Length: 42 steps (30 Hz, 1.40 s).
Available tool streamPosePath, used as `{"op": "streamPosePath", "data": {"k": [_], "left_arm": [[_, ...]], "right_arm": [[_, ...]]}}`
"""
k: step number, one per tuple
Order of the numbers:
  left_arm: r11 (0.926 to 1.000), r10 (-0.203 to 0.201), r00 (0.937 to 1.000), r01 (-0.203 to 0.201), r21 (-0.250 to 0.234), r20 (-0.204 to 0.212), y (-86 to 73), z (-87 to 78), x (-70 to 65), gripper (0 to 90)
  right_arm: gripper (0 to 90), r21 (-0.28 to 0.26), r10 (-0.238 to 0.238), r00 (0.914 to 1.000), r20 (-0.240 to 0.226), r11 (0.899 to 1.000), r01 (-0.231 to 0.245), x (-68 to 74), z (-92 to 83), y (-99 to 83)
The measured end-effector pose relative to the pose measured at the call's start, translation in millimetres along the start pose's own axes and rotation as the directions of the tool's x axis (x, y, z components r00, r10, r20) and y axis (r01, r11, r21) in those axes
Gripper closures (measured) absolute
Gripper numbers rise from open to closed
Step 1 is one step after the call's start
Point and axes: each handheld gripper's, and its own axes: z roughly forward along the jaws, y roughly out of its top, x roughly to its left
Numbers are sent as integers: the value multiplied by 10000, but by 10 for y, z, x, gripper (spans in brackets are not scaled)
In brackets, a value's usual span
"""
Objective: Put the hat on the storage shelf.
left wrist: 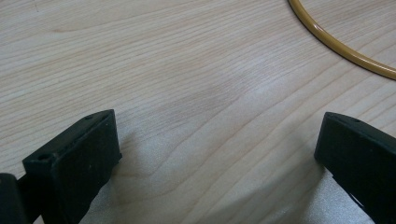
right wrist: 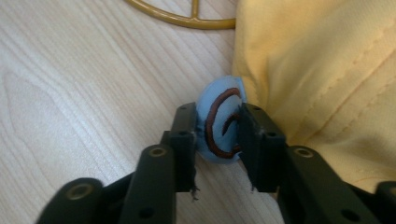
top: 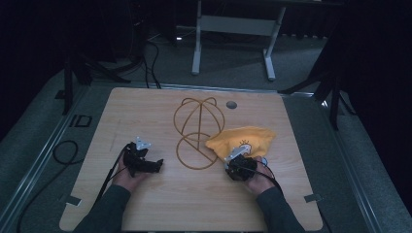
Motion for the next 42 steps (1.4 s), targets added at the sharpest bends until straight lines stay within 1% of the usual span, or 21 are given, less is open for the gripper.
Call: {"op": "streamPosePath", "data": {"k": [3,5,7,14,15,18,20,23,31,37,42], "left_arm": [[10000,1,10000,-1,0,1,0,0,0,1],[10000,0,10000,0,-1,0,0,0,0,1],[10000,-3,10000,3,-4,0,0,0,0,1],[10000,1,10000,-1,3,6,0,0,0,1],[10000,0,10000,0,4,5,0,0,0,1],[10000,-1,10000,1,4,6,0,0,0,1],[10000,0,10000,0,3,5,0,0,0,1],[10000,1,10000,-1,6,6,0,0,0,1],[10000,-1,10000,1,3,7,0,0,0,1],[10000,-3,10000,3,3,7,0,0,0,1],[10000,-5,10000,5,2,7,0,0,0,1]], "right_arm": [[779,142,-108,9999,122,9998,107,9,-3,23],[812,172,-49,10000,37,9998,49,-10,-30,33],[820,198,3,9999,-124,9998,-1,-48,-53,28],[823,206,-25,9997,-253,9998,31,-110,-175,10],[823,51,12,9995,-326,10000,-10,-151,-251,9],[823,-164,143,9987,-488,9998,-151,-233,-358,5],[823,-114,164,9989,-443,9998,-169,-267,-429,8],[823,-127,10,9995,-300,9999,-14,-312,-531,20],[823,-175,-17,10000,-15,9998,17,-415,-774,41],[823,-276,4,10000,20,9996,-3,-477,-895,39],[823,-224,-71,9999,120,9997,74,-510,-972,46]]}}
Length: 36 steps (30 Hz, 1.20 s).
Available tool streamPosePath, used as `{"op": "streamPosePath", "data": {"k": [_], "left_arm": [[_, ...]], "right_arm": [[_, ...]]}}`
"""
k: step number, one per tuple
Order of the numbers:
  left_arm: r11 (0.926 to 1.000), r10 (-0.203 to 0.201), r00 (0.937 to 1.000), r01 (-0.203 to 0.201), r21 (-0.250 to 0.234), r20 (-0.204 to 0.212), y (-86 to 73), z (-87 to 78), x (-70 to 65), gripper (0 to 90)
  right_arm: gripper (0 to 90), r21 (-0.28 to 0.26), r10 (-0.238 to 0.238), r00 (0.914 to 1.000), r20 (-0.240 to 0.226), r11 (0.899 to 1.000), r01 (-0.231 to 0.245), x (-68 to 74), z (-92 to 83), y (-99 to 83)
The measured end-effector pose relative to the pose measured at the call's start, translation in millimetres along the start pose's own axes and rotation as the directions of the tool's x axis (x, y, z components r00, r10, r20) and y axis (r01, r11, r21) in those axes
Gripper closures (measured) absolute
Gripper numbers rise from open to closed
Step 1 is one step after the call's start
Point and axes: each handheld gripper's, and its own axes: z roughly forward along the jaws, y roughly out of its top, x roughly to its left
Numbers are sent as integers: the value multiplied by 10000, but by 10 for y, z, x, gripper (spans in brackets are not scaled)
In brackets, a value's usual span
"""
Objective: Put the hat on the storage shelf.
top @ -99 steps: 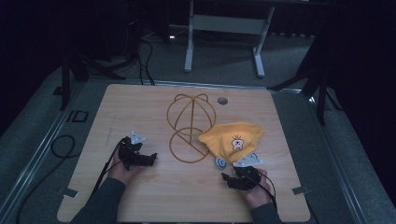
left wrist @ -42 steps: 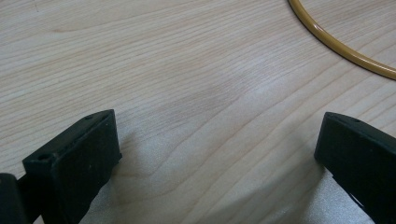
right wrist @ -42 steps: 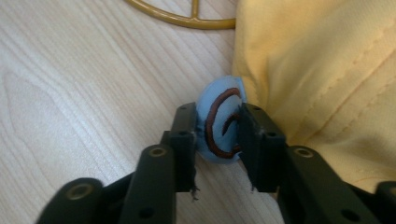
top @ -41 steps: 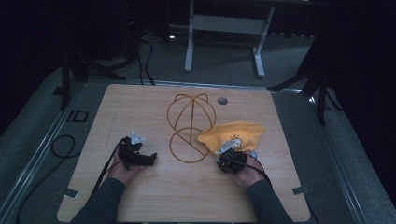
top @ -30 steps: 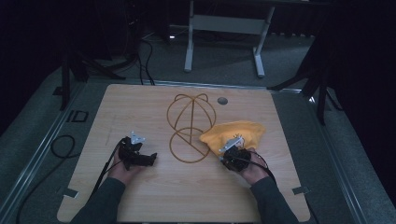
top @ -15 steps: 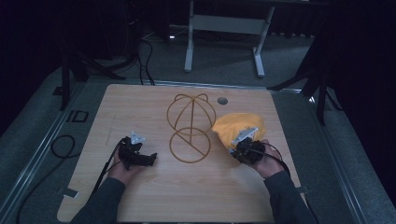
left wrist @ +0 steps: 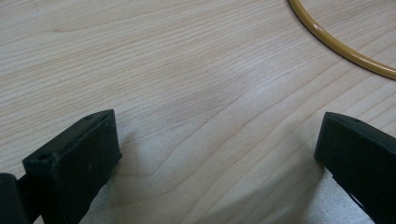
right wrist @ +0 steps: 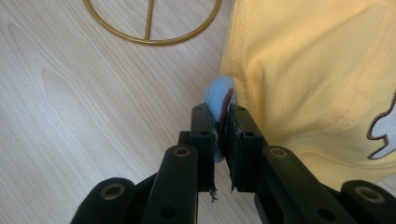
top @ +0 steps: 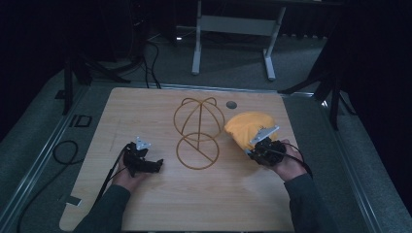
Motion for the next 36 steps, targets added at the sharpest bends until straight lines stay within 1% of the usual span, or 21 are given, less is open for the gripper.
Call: {"op": "streamPosePath", "data": {"k": [6,12,18,24,32,36], "left_arm": [[10000,-15,10000,15,-11,-1,0,1,-1,1],[10000,6,10000,-6,18,6,1,-1,1,1],[10000,0,10000,0,19,7,1,-1,0,1],[10000,5,10000,-5,21,7,1,-1,1,1],[10000,8,10000,-8,20,5,0,-1,1,1],[10000,5,10000,-5,19,6,0,-1,1,1]], "right_arm": [[823,30,-71,9999,130,10000,71,-26,-101,27],[823,91,-242,9992,304,9997,240,-72,-213,62],[822,10,-372,9984,436,9993,372,-107,-345,121],[820,91,-611,9968,508,9981,607,-115,-442,201],[820,65,-778,9940,768,9970,775,-199,-666,293],[815,203,-902,9919,897,9959,887,-234,-743,335]]}}
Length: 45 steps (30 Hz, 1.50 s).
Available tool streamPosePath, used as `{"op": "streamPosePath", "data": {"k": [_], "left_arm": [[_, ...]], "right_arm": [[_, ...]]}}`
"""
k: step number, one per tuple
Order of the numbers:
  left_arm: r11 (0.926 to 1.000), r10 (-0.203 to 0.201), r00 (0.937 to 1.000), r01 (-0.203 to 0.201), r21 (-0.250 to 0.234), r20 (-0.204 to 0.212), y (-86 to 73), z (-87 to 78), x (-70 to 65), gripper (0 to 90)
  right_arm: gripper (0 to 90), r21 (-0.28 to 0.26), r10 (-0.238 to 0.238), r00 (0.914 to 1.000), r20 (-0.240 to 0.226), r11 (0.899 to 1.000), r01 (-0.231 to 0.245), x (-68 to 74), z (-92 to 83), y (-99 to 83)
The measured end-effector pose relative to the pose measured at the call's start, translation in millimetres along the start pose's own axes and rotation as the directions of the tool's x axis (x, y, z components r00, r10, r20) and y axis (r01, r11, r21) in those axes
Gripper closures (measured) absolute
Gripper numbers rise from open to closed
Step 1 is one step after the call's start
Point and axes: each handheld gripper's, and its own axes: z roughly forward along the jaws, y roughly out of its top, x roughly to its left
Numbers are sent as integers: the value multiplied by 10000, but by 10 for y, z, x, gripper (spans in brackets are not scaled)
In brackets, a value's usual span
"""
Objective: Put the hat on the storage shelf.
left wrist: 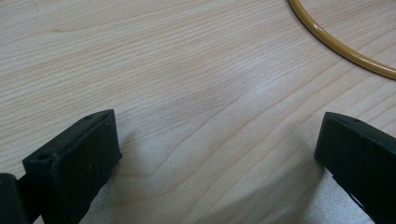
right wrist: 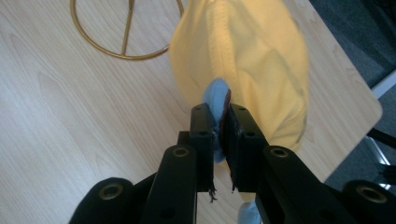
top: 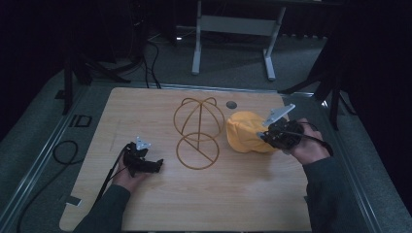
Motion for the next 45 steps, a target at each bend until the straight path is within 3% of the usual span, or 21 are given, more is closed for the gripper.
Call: {"op": "streamPosePath", "data": {"k": [6,12,19,23,25,35,40,45], "left_arm": [[10000,-21,10000,21,-16,1,0,1,-1,1],[10000,-19,10000,19,-14,3,0,1,-1,1],[10000,-3,10000,3,-1,2,0,0,0,1],[10000,-4,10000,4,0,3,0,0,0,1],[10000,0,10000,0,0,0,0,0,0,1],[10000,-22,10000,22,-18,0,1,2,-1,1],[10000,-21,10000,21,-17,2,1,2,-1,1],[10000,-16,10000,16,-15,1,1,1,-1,1]], "right_arm": [[802,285,-333,9993,-150,9990,337,12,44,116],[793,-12,-630,9969,-478,9980,630,91,147,284],[787,522,-1339,9831,-1248,9886,1412,202,234,381],[776,743,-1519,9747,-1641,9834,1658,229,205,327],[747,612,-1426,9733,-1799,9859,1557,215,173,292],[615,-112,-626,9885,-1380,9980,616,88,90,220],[581,132,-728,9920,-1032,9971,746,88,177,249],[553,118,-1104,9886,-1023,9936,1122,71,284,299]]}}
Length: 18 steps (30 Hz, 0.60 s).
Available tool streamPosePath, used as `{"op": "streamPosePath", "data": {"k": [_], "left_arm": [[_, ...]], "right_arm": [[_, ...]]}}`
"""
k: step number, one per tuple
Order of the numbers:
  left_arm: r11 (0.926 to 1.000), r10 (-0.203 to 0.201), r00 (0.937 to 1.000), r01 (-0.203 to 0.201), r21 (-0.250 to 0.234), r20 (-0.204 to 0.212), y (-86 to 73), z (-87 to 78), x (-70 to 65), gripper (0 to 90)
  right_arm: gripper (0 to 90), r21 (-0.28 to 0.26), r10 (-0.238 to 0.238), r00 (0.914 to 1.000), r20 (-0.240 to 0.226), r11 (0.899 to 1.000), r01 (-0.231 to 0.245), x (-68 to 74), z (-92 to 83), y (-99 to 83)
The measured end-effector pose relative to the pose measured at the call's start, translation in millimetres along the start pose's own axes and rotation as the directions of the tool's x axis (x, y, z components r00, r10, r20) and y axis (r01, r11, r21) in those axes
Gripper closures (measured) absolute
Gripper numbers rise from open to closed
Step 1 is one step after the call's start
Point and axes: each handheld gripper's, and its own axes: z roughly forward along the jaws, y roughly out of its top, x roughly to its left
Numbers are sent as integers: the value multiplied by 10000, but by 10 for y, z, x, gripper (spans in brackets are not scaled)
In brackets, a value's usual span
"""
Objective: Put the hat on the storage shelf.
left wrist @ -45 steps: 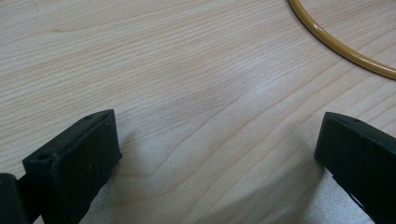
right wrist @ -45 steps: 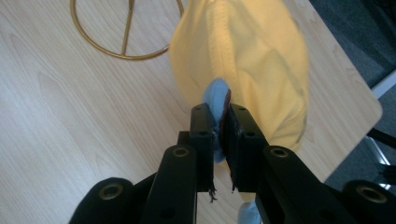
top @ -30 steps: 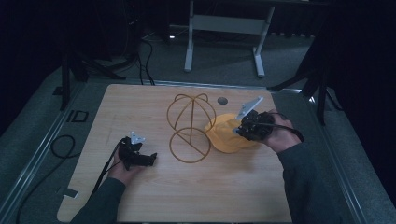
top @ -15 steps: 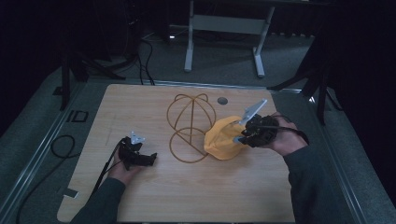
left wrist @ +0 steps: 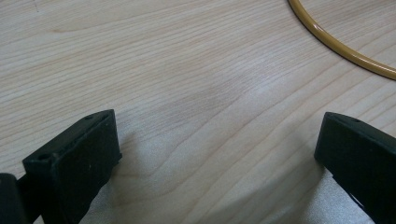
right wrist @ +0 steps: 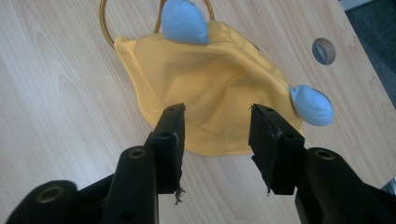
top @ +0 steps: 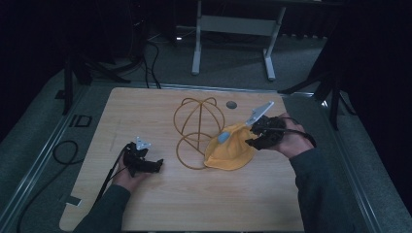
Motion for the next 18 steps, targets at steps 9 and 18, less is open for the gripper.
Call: {"op": "streamPosePath", "data": {"k": [9,18], "left_arm": [[10000,13,10000,-13,1,-5,0,0,1,1],[10000,15,10000,-15,5,-5,0,-1,1,1]], "right_arm": [[546,239,-203,9998,21,9995,203,-149,136,49],[556,552,-357,9993,129,9979,349,-284,240,99]]}}
